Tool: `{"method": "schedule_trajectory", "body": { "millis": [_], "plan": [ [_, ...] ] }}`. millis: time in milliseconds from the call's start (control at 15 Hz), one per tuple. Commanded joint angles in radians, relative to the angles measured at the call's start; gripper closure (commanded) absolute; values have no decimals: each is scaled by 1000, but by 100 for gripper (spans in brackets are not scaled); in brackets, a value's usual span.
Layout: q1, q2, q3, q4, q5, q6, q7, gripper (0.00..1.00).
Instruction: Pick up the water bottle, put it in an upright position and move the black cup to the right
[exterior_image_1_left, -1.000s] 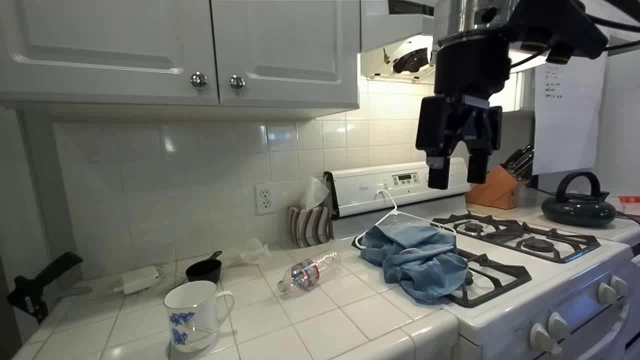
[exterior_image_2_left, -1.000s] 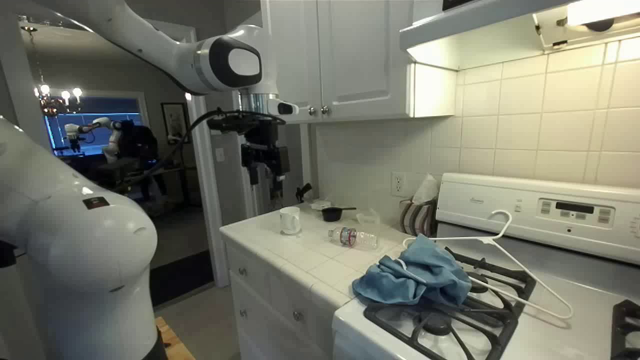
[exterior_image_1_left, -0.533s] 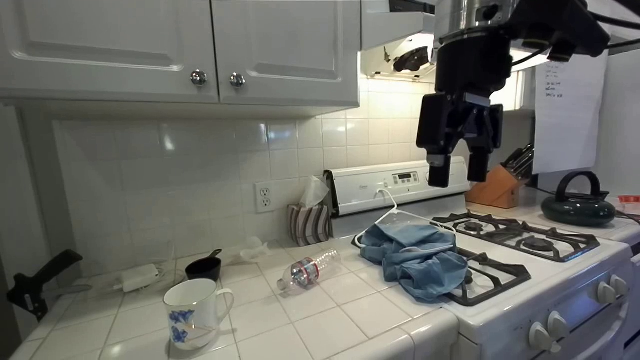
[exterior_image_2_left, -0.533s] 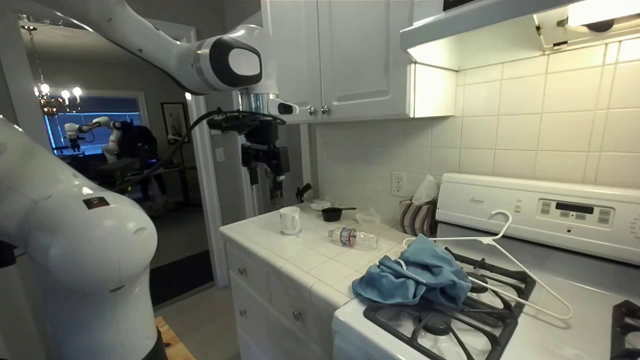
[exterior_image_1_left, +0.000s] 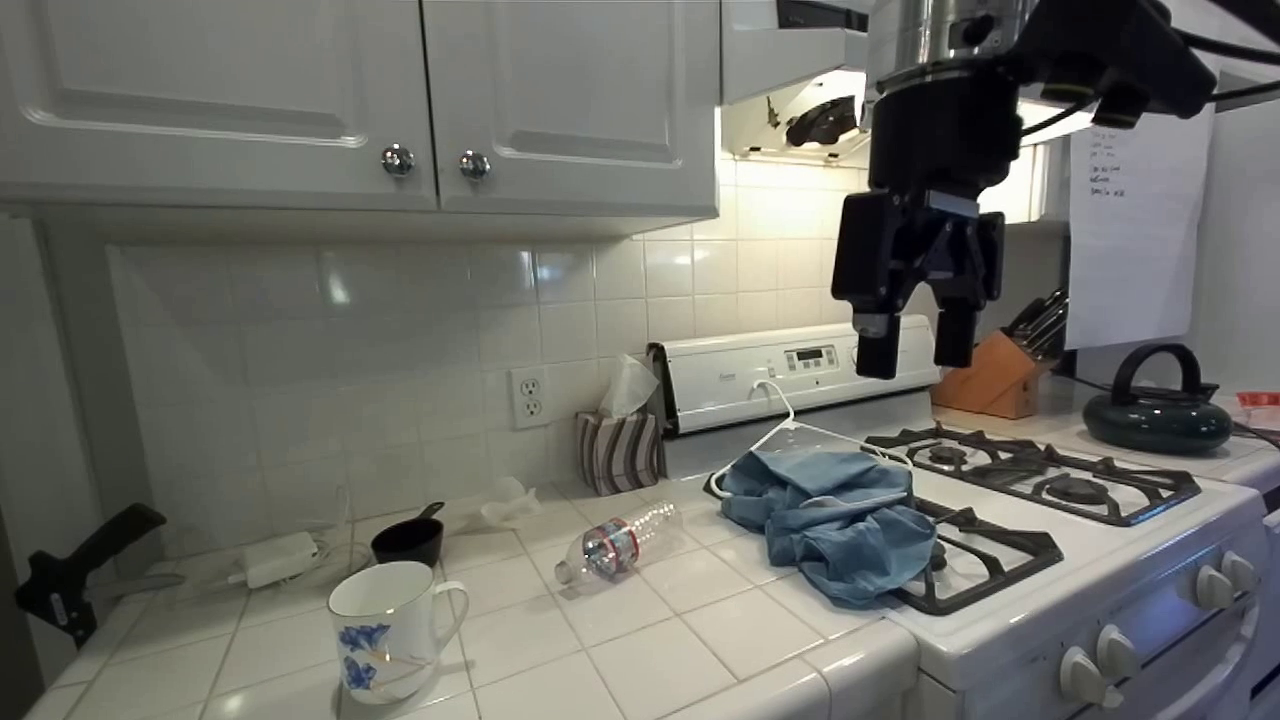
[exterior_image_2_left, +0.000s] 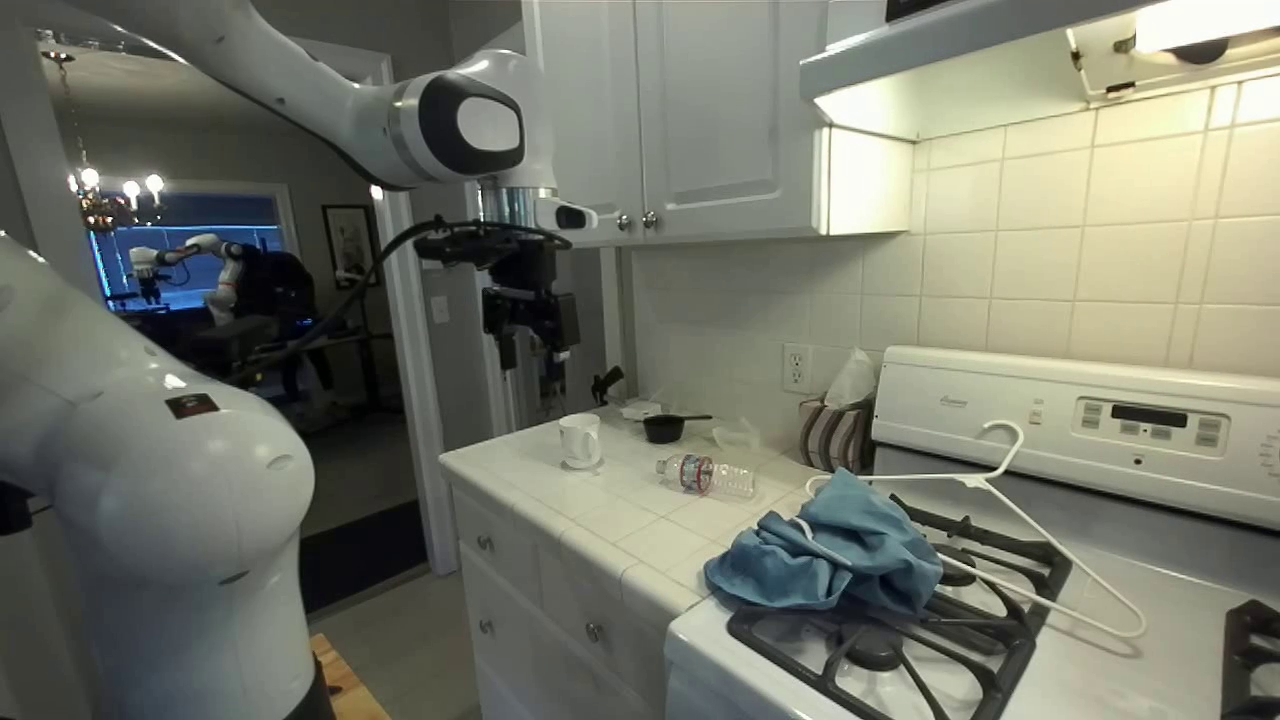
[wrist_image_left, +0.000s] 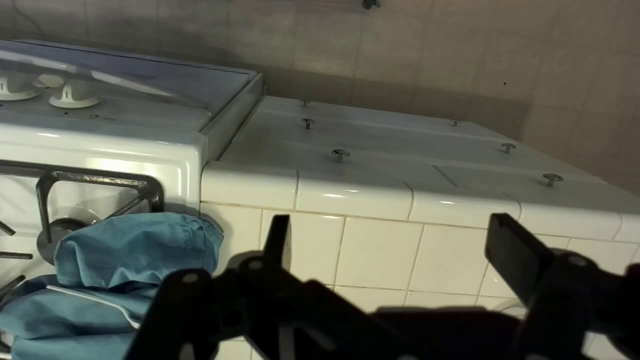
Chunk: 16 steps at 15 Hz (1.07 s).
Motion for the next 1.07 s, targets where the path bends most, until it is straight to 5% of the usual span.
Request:
{"method": "schedule_trajectory", "body": {
  "millis": [0, 533, 1000],
  "plan": [
    [-18, -8, 30, -17, -94, 71, -31, 0],
    [-18, 253, 10, 89, -377, 388, -244, 0],
    [9, 528, -42, 319, -413, 486, -602, 0]
  ]
}}
